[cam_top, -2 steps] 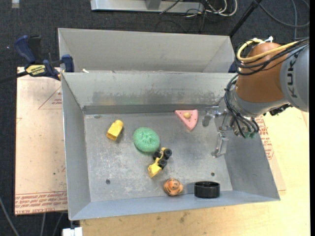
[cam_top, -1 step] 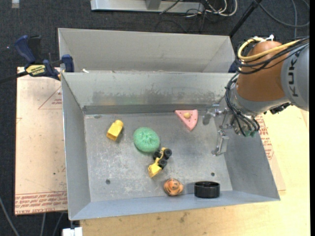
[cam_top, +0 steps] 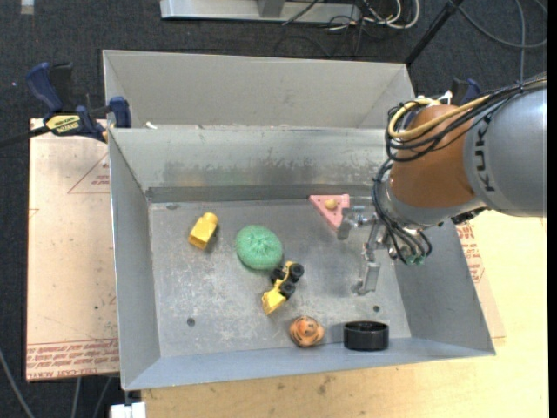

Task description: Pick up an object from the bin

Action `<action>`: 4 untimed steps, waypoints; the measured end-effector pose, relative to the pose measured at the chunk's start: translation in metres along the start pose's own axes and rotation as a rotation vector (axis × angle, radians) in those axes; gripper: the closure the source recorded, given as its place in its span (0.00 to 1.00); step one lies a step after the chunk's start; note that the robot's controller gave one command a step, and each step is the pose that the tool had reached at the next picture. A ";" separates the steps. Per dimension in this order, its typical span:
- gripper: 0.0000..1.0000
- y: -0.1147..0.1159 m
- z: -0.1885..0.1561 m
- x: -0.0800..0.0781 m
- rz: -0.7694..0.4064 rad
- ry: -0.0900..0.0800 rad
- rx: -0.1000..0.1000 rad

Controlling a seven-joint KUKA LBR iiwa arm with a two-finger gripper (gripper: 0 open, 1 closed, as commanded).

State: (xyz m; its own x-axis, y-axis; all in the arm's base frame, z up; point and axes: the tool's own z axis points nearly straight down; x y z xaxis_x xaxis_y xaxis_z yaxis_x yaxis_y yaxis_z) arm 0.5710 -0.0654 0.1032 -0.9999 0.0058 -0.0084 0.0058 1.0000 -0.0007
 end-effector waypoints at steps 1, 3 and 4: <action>0.00 0.026 0.028 -0.035 -0.017 0.010 -0.002; 0.00 0.074 0.031 -0.005 -0.105 0.011 -0.002; 0.00 0.103 0.032 0.000 -0.068 0.006 -0.002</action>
Offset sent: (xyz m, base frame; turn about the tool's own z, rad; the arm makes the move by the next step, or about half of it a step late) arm -0.0356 0.0721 -0.0235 0.0051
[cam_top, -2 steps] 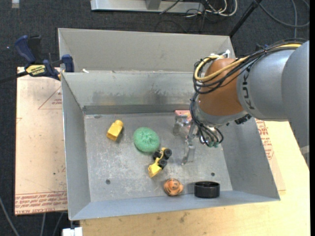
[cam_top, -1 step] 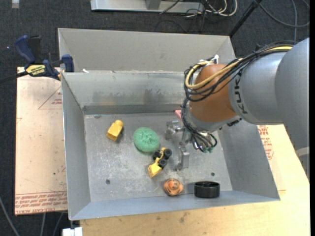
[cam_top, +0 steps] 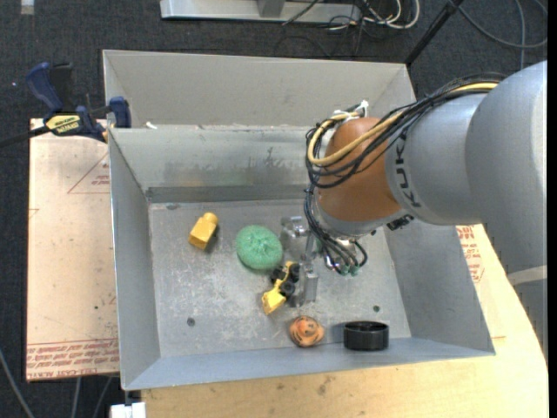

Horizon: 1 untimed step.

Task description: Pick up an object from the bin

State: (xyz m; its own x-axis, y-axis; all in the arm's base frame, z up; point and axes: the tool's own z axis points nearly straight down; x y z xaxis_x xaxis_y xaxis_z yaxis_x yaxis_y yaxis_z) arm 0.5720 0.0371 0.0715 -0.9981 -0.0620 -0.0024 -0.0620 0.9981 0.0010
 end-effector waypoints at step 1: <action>1.00 0.037 0.001 0.027 -0.132 0.002 -0.001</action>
Offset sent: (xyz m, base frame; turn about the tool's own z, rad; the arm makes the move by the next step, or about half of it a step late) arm 0.0000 0.0000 0.0000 0.0000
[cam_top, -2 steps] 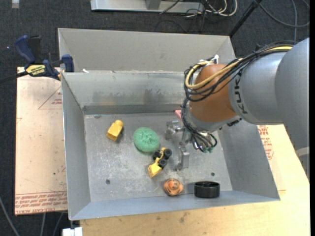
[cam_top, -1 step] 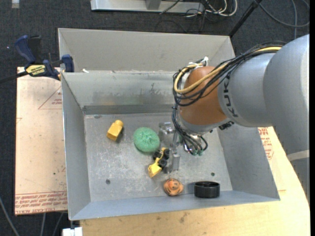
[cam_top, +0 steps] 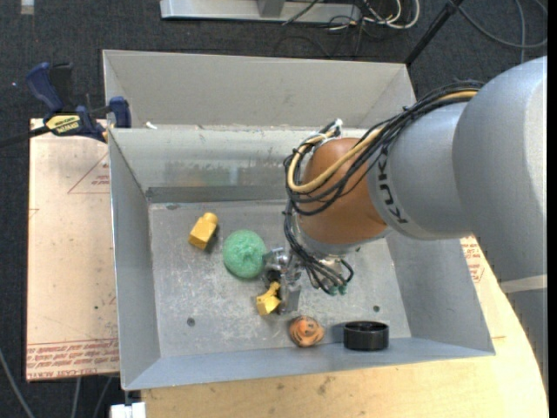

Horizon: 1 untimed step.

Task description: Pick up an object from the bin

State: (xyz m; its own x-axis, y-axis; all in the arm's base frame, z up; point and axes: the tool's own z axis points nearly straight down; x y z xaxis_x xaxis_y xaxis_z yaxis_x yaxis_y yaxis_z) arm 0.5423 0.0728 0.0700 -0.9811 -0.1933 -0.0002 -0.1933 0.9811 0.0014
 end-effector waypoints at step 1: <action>1.00 0.000 0.000 0.000 -0.001 0.000 0.000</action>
Offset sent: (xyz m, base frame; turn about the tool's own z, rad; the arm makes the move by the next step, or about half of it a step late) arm 0.0018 0.0316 0.0847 -0.0043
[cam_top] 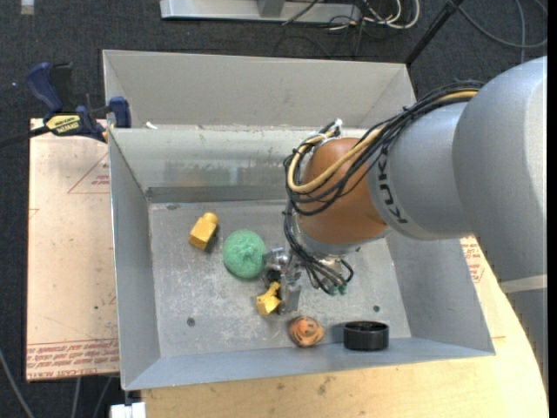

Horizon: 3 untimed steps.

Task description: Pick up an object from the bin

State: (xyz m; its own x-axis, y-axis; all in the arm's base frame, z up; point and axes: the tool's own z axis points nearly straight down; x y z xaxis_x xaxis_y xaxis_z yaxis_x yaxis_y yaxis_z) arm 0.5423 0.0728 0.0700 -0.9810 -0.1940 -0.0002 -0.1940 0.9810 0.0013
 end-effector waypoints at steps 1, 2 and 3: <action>1.00 0.032 -0.084 -0.009 -0.006 -0.002 0.000; 1.00 0.032 -0.084 -0.009 -0.006 -0.002 0.001; 1.00 0.036 -0.123 -0.013 0.001 0.006 0.000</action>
Offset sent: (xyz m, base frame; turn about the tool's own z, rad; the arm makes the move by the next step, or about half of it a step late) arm 0.0000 0.0000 0.0000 0.0000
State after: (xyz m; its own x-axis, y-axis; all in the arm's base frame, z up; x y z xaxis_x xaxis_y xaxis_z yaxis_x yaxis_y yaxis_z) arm 0.5479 0.1102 0.1933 -0.9812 -0.1931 0.0058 -0.1931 0.9812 0.0008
